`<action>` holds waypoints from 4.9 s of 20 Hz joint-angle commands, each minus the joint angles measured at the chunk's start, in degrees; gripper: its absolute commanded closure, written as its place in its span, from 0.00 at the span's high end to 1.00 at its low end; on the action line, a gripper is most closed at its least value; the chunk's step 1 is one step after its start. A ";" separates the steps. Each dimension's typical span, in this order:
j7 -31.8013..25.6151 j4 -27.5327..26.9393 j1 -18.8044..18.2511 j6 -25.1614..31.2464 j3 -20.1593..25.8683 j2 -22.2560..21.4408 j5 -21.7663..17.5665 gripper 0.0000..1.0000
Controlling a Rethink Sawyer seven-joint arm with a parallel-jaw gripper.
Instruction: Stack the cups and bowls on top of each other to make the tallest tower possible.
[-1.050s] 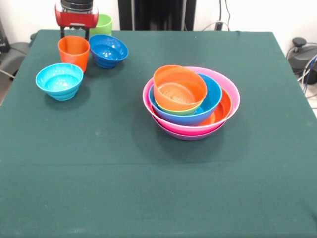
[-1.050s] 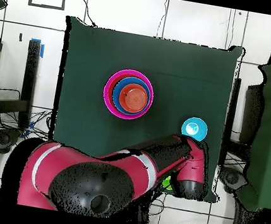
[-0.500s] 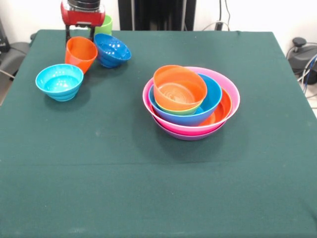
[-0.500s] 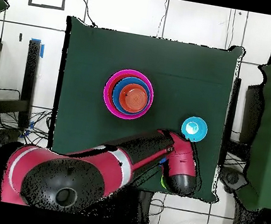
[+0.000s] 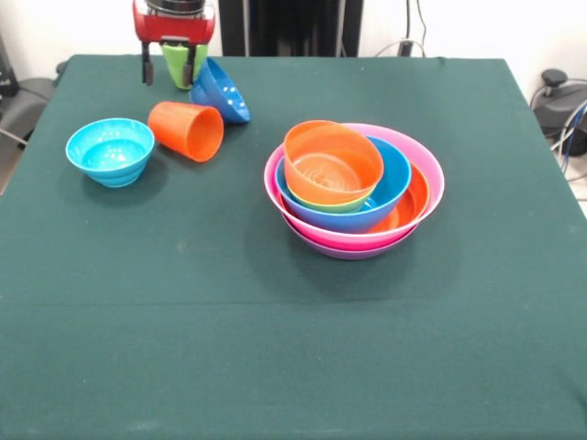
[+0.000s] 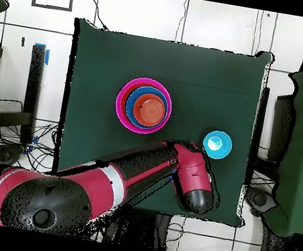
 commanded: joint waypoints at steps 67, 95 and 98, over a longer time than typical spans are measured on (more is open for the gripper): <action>-20.88 12.34 -9.63 7.72 10.00 -9.98 18.02 1.00; -36.77 5.54 -17.14 6.35 14.04 -7.65 22.09 1.00; -36.52 5.32 -16.60 6.81 13.81 -7.69 21.83 1.00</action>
